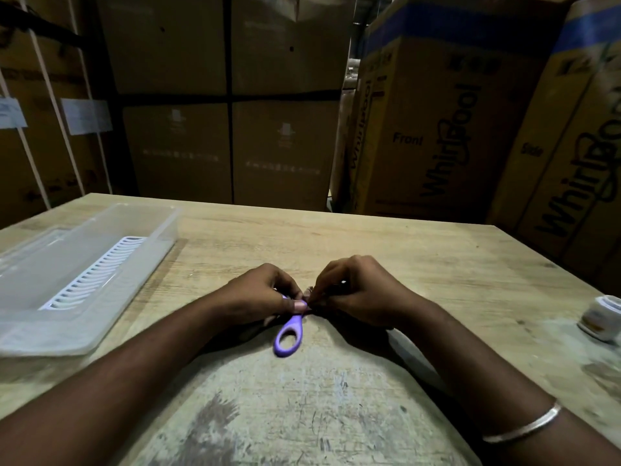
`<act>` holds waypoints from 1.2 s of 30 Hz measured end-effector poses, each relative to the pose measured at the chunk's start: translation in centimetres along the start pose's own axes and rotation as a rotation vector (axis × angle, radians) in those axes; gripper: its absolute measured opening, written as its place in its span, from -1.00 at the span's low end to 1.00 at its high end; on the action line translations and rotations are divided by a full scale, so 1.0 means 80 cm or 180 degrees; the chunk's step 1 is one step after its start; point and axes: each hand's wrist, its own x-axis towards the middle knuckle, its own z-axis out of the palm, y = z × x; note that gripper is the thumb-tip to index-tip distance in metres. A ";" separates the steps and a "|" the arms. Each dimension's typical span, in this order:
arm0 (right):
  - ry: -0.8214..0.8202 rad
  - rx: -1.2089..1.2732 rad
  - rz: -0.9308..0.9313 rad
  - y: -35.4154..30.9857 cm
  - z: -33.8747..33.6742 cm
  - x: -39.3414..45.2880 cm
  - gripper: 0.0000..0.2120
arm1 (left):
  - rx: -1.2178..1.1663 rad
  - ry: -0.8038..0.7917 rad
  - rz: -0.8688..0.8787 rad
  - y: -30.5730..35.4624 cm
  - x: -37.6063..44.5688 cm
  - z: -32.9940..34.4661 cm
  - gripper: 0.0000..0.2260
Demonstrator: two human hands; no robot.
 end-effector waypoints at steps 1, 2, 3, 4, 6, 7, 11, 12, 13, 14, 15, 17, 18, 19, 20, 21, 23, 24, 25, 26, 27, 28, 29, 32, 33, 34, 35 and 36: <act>-0.0061 -0.0104 -0.0133 -0.001 0.002 0.001 -0.83 | 0.0016 0.0023 -0.0019 0.000 0.001 0.000 -0.90; -0.0116 -0.0216 -0.0229 -0.002 0.004 0.002 -0.81 | 0.0032 0.0045 -0.0042 0.000 0.001 0.001 -0.88; -0.0161 -0.0319 -0.0283 -0.003 0.004 0.002 -0.78 | 0.0043 0.0066 -0.0066 0.001 0.001 0.001 -0.87; -0.0197 -0.0414 -0.0311 -0.004 0.003 0.003 -0.76 | 0.0053 0.0084 -0.0085 0.001 0.001 0.002 -0.86; -0.0288 -0.0580 -0.0364 -0.008 0.000 0.003 -0.75 | 0.0075 0.0110 -0.0094 0.003 0.001 0.002 -0.85; -0.0343 -0.0662 -0.0348 -0.010 -0.002 0.002 -0.74 | 0.0074 0.0106 -0.0091 0.003 0.000 0.002 -0.85; -0.0366 -0.0898 -0.0093 -0.003 -0.011 -0.004 -0.74 | 0.0064 0.0058 -0.0115 0.007 -0.002 0.001 -0.87; -0.0357 -0.0873 -0.0033 0.000 -0.013 -0.005 -0.73 | 0.0078 0.0067 -0.0128 0.007 -0.003 0.002 -0.87; -0.0361 -0.0868 -0.0005 0.001 -0.014 -0.006 -0.73 | 0.0097 0.0082 -0.0134 0.008 -0.003 0.002 -0.87; -0.0365 -0.0905 -0.0025 0.000 -0.013 -0.007 -0.73 | 0.0119 0.0100 -0.0140 0.009 -0.003 0.002 -0.87; -0.0360 -0.0984 -0.0081 -0.002 -0.012 -0.006 -0.73 | 0.0141 0.0120 -0.0146 0.009 -0.002 0.003 -0.88; -0.0333 -0.1072 -0.0266 -0.009 -0.006 -0.005 -0.73 | 0.0169 0.0152 -0.0162 0.008 -0.002 0.004 -0.87; -0.0347 -0.1071 -0.0355 -0.013 -0.003 -0.004 -0.73 | 0.0165 0.0157 -0.0166 0.008 -0.002 0.004 -0.87; -0.0364 -0.1081 -0.0440 -0.017 0.000 -0.003 -0.74 | 0.0149 0.0156 -0.0173 0.007 -0.001 0.003 -0.87; -0.0383 -0.1099 -0.0495 -0.019 0.002 -0.002 -0.74 | 0.0135 0.0148 -0.0176 0.007 -0.001 0.003 -0.88; -0.0396 -0.1102 -0.0508 -0.019 0.003 -0.001 -0.74 | 0.0120 0.0136 -0.0180 0.006 -0.001 0.003 -0.89; -0.0392 -0.1079 -0.0416 -0.018 0.000 -0.002 -0.73 | 0.0106 0.0135 -0.0204 0.007 -0.001 0.003 -0.91; -0.0385 -0.1076 -0.0329 -0.015 -0.003 -0.002 -0.74 | 0.0101 0.0142 -0.0220 0.007 -0.002 0.003 -0.91; -0.0382 -0.1059 -0.0208 -0.011 -0.006 -0.003 -0.75 | 0.0105 0.0144 -0.0229 0.007 -0.002 0.003 -0.89; -0.0366 -0.1016 -0.0082 -0.006 -0.010 -0.004 -0.76 | 0.0117 0.0144 -0.0228 0.009 -0.003 0.004 -0.88; -0.0361 -0.0957 0.0037 -0.001 -0.012 -0.006 -0.77 | 0.0135 0.0144 -0.0232 0.010 -0.004 0.004 -0.86; -0.0356 -0.0894 0.0132 0.003 -0.014 -0.008 -0.78 | 0.0142 0.0144 -0.0227 0.011 -0.005 0.004 -0.86; -0.0289 -0.0809 0.0197 0.007 -0.015 -0.009 -0.79 | 0.0149 0.0148 -0.0231 0.012 -0.006 0.003 -0.86; 0.0518 -0.0239 0.0402 0.014 -0.020 -0.013 -0.84 | 0.0182 0.0255 -0.0188 0.014 -0.008 -0.002 -0.92; 0.0904 0.0077 0.0503 0.014 -0.024 -0.013 -0.82 | 0.0211 0.0355 -0.0175 0.014 -0.008 -0.004 -0.95; 0.1235 0.0409 0.0598 0.014 -0.027 -0.013 -0.79 | 0.0258 0.0458 -0.0152 0.015 -0.009 -0.005 -0.96; 0.1460 0.0695 0.0682 0.015 -0.031 -0.012 -0.76 | 0.0332 0.0555 -0.0130 0.016 -0.010 -0.005 -0.95; 0.1571 0.0834 0.0766 0.018 -0.033 -0.012 -0.73 | 0.0405 0.0646 -0.0109 0.019 -0.012 -0.005 -0.93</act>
